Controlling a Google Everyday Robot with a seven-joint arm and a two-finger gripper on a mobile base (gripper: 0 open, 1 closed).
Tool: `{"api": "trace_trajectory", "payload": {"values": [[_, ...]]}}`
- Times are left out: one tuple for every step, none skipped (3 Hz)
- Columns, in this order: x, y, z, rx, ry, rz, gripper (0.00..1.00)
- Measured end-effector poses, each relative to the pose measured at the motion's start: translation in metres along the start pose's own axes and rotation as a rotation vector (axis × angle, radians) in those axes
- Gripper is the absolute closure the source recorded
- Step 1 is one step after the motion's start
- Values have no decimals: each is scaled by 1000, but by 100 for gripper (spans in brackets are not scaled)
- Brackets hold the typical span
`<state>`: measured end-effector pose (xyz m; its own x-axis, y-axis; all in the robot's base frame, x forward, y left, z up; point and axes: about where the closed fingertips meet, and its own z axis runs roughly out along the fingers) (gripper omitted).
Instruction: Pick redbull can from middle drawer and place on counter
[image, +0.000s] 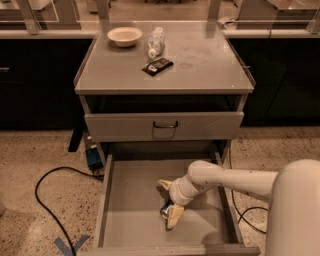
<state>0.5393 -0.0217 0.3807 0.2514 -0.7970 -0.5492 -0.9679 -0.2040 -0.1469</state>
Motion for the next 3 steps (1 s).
{"api": "trace_trajectory", "payload": {"values": [[36, -6, -8, 18, 29, 95, 0], [62, -10, -6, 0, 58, 121, 0], [65, -14, 20, -109, 68, 61, 0]]}}
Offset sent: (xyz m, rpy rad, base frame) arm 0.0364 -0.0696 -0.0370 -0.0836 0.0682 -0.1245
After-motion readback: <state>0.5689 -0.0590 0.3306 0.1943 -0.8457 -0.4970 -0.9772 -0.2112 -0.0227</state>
